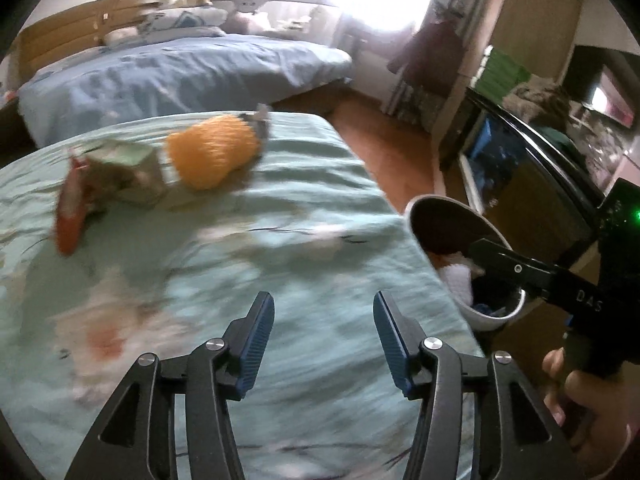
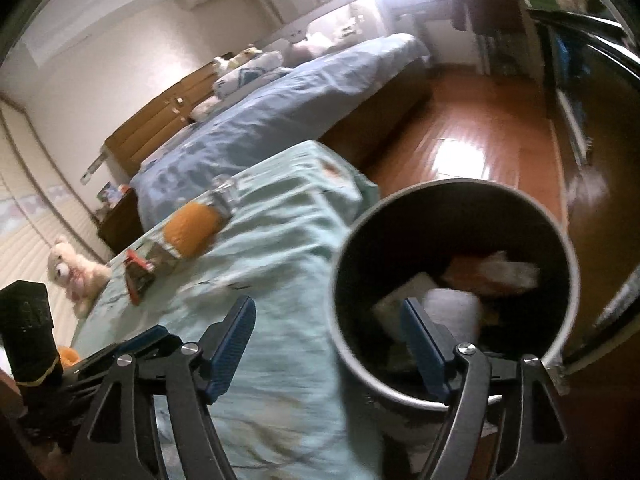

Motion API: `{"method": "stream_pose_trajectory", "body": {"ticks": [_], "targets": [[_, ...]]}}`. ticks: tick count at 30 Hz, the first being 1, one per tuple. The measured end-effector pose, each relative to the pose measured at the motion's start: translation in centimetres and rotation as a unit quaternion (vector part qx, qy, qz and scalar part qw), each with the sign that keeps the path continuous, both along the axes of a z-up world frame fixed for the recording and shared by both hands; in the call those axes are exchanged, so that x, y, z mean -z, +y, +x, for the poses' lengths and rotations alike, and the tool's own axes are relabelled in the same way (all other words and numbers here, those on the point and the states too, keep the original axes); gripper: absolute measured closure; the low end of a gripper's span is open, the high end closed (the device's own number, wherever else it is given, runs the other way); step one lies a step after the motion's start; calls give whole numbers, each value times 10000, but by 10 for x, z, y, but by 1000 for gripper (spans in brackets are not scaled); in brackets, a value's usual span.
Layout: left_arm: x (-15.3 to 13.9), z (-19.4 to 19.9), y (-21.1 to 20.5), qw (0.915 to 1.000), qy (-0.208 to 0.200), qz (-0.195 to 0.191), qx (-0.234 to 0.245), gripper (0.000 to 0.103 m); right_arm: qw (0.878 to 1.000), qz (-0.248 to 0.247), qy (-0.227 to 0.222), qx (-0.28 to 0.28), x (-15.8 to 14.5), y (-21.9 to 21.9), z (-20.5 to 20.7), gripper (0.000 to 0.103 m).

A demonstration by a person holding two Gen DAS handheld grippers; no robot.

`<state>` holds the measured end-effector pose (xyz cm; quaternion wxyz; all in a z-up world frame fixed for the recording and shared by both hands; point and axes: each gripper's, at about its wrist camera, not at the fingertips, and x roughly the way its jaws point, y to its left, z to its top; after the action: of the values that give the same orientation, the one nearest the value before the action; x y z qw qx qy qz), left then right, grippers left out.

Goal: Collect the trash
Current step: 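Grasp the red chip bag with the left tool while the right grasps the orange sponge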

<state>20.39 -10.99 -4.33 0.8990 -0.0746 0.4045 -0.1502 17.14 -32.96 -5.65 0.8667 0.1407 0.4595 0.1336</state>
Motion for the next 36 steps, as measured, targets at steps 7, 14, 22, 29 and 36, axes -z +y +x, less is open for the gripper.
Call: {"method": "stream_pose_trajectory", "body": {"ticks": [7, 14, 22, 29, 36], "targets": [[-1, -10, 40, 9989, 45, -17, -461, 50, 9991, 73, 49, -417, 7, 48, 8, 27], [-3, -14, 79, 9963, 81, -49, -856, 50, 9971, 144, 85, -742, 13, 86, 15, 27], [-1, -6, 108, 9932, 132, -28, -1154, 50, 9948, 137, 105, -1003, 17, 116, 28, 27], [1, 12, 129, 9910, 130, -38, -1335, 49, 9937, 110, 57, -1113, 20, 140, 45, 27], [6, 45, 141, 9900, 109, 188, -1394, 45, 9942, 95, 74, -1071, 28, 158, 67, 27]]}}
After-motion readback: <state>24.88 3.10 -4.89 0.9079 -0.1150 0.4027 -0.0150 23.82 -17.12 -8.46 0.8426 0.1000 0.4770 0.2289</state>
